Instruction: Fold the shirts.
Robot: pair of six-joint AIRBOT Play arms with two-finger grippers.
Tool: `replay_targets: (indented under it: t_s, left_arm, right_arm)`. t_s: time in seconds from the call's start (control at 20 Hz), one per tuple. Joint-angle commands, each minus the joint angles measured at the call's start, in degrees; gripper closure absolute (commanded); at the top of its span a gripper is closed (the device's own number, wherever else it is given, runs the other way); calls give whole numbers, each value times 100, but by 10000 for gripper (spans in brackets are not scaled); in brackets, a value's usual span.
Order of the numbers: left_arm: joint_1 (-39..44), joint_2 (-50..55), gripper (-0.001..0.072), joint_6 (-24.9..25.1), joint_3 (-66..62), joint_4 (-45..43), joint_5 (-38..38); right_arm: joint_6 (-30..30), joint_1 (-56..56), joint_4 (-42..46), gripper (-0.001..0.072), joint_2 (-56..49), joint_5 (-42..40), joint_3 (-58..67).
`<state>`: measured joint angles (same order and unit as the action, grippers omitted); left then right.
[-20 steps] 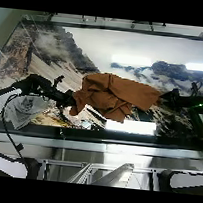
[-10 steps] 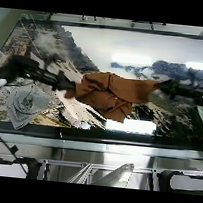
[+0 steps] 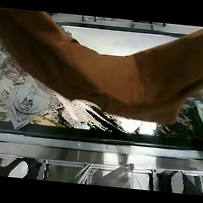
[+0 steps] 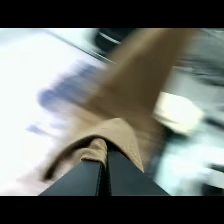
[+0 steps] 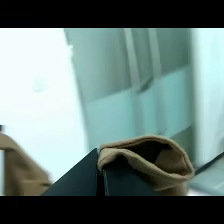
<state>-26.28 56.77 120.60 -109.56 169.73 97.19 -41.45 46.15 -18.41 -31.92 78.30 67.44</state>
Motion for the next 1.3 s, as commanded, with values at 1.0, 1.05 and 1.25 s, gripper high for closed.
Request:
replay_targets:
  t_s: [1.0, 1.05, 1.25]
  left_arm:
    - [2277, 6127, -2, -590, -385, -1646, 57]
    - [2194, 5880, -1, -496, -44, -1596, 192]
    - [2275, 4666, -1, -262, 2092, -1600, 175]
  right_arm:
    - [-822, -1700, 3952, 279, -3335, -3121, -2710]
    - [-1305, -1436, 4454, 278, -3373, -2837, -2503]
    - [-2457, -798, 6022, 279, -3821, -1847, -2009]
